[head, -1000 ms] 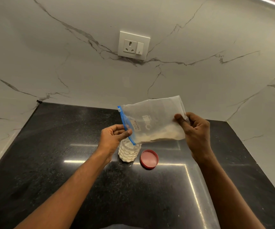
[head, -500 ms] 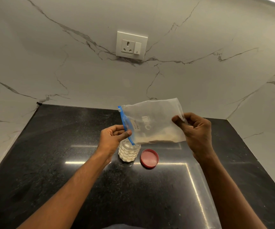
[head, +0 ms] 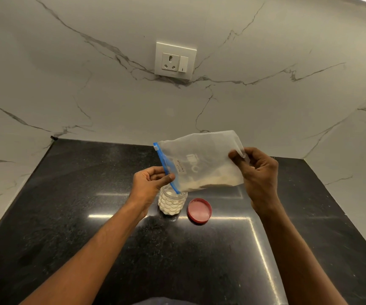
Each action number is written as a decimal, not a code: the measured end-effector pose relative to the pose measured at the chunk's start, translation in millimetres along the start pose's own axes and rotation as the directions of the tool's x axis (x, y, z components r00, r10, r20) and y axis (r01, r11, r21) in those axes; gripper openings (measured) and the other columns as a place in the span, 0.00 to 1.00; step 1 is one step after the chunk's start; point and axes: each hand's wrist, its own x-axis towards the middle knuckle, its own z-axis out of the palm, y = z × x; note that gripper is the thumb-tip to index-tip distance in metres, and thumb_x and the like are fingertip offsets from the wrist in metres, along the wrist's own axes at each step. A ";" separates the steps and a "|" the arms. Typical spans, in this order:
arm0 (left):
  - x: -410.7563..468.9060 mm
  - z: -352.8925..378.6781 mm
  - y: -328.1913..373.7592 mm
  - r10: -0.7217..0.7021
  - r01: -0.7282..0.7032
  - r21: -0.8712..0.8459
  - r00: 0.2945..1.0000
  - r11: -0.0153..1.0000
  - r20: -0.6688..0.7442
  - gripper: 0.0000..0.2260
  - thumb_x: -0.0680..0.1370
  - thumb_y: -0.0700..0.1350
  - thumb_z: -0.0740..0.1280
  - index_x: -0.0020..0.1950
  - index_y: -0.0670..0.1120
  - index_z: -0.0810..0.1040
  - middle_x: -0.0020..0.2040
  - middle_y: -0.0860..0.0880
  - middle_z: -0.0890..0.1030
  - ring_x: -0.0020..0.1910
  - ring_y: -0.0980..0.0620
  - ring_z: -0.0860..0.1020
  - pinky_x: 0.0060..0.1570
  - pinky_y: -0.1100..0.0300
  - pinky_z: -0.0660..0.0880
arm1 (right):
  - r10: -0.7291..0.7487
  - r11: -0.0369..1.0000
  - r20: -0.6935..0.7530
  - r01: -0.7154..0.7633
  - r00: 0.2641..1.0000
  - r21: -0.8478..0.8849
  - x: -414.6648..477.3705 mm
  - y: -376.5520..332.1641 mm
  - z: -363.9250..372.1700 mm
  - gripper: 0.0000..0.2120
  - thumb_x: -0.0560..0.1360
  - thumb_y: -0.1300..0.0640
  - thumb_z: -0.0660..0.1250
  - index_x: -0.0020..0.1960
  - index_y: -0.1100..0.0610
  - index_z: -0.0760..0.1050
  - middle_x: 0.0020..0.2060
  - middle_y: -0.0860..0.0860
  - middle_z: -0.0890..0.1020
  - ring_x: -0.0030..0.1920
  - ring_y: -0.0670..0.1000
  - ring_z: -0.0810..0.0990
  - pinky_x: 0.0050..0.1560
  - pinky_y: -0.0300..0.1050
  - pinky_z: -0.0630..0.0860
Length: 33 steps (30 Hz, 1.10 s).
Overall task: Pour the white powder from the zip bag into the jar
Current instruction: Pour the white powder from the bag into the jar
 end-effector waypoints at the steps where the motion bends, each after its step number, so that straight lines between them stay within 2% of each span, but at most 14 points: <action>1: -0.2 -0.4 0.1 -0.002 0.002 -0.001 1.000 1.000 -0.001 0.10 0.76 0.34 0.76 0.56 0.42 0.85 0.49 0.47 0.90 0.49 0.52 0.89 0.43 0.68 0.82 | -0.006 1.000 0.011 0.006 1.000 -0.011 -0.3 0.2 0.5 0.01 0.79 0.55 0.74 0.49 0.50 0.84 0.45 0.50 0.87 0.44 0.52 0.87 0.40 0.44 0.85; 6: -0.7 -0.9 1.1 -0.013 0.013 0.010 1.000 1.000 -0.012 0.10 0.76 0.35 0.76 0.56 0.42 0.85 0.50 0.47 0.90 0.50 0.52 0.89 0.43 0.67 0.82 | 0.001 0.999 -0.035 -0.002 0.999 -0.038 0.8 1.9 2.1 0.00 0.78 0.54 0.74 0.49 0.49 0.84 0.44 0.50 0.87 0.44 0.52 0.87 0.41 0.47 0.86; 10: -0.7 -0.1 1.9 -0.024 0.024 0.012 1.000 1.000 -0.016 0.10 0.76 0.34 0.76 0.56 0.42 0.85 0.50 0.47 0.90 0.50 0.52 0.89 0.43 0.67 0.83 | 0.007 1.000 -0.058 -0.008 0.998 -0.017 3.4 1.6 2.2 0.00 0.79 0.54 0.74 0.49 0.50 0.84 0.44 0.51 0.87 0.44 0.52 0.87 0.41 0.46 0.85; 18: 0.0 -1.1 1.1 -0.027 0.028 0.025 0.999 0.999 -0.022 0.10 0.76 0.35 0.76 0.56 0.42 0.85 0.50 0.47 0.90 0.51 0.51 0.89 0.43 0.67 0.82 | 0.003 1.000 -0.023 -0.003 1.000 -0.013 4.5 1.3 0.3 0.01 0.78 0.54 0.74 0.48 0.49 0.84 0.45 0.52 0.86 0.44 0.52 0.87 0.41 0.45 0.85; 21: 0.0 0.8 0.5 -0.021 0.023 0.054 0.999 0.998 -0.038 0.11 0.75 0.35 0.77 0.57 0.42 0.84 0.50 0.47 0.90 0.52 0.49 0.89 0.46 0.64 0.85 | 0.013 1.000 -0.047 -0.013 0.999 0.001 5.4 1.3 -0.9 0.01 0.77 0.55 0.75 0.48 0.51 0.84 0.44 0.53 0.86 0.43 0.52 0.87 0.40 0.45 0.85; 23: -2.0 1.8 1.8 -0.001 0.009 0.113 0.997 0.994 -0.073 0.18 0.74 0.36 0.78 0.63 0.43 0.82 0.53 0.47 0.89 0.56 0.46 0.87 0.50 0.60 0.85 | 0.034 0.999 -0.003 -0.034 0.999 -0.009 3.9 3.9 0.8 0.02 0.77 0.55 0.75 0.48 0.53 0.84 0.44 0.53 0.87 0.43 0.53 0.87 0.41 0.47 0.86; 24: -2.6 2.0 2.8 0.016 0.001 0.173 0.995 0.985 -0.099 0.26 0.73 0.38 0.80 0.68 0.44 0.78 0.58 0.47 0.86 0.60 0.46 0.85 0.54 0.58 0.84 | 0.047 0.999 0.013 -0.047 0.999 -0.008 2.8 5.0 1.4 0.03 0.77 0.55 0.76 0.49 0.54 0.84 0.44 0.54 0.87 0.44 0.55 0.87 0.42 0.49 0.86; 26: -4.3 2.0 8.9 0.071 -0.014 0.361 0.987 0.933 -0.145 0.44 0.68 0.47 0.85 0.79 0.49 0.66 0.72 0.48 0.73 0.69 0.48 0.75 0.66 0.50 0.77 | 0.081 0.997 0.029 -0.081 0.996 0.000 2.2 5.5 0.4 0.06 0.75 0.53 0.76 0.49 0.55 0.85 0.45 0.56 0.87 0.46 0.59 0.87 0.44 0.52 0.87; 28: -5.2 3.9 21.8 0.173 -0.075 0.553 0.977 0.830 -0.126 0.53 0.64 0.56 0.85 0.83 0.53 0.60 0.78 0.48 0.63 0.76 0.47 0.65 0.74 0.42 0.68 | 0.104 0.995 0.054 -0.103 0.993 -0.010 3.1 6.2 -3.6 0.08 0.73 0.50 0.76 0.48 0.54 0.85 0.45 0.56 0.87 0.47 0.60 0.86 0.45 0.52 0.87; 30: -5.4 10.9 39.9 0.313 -0.209 0.670 0.949 0.712 -0.036 0.53 0.63 0.65 0.82 0.82 0.55 0.61 0.80 0.48 0.61 0.78 0.47 0.62 0.75 0.39 0.61 | 0.105 0.994 0.073 -0.104 0.992 -0.025 4.9 5.9 -6.8 0.08 0.73 0.50 0.76 0.48 0.54 0.85 0.45 0.55 0.87 0.47 0.58 0.87 0.44 0.48 0.86; 33: -1.3 29.9 71.8 0.486 -0.407 0.781 0.860 0.473 0.154 0.46 0.65 0.71 0.76 0.79 0.57 0.69 0.81 0.51 0.63 0.78 0.48 0.60 0.72 0.46 0.56 | 0.086 0.995 0.118 -0.079 0.989 -0.059 9.3 4.1 -7.0 0.05 0.75 0.53 0.76 0.48 0.54 0.84 0.45 0.52 0.87 0.44 0.52 0.87 0.41 0.42 0.85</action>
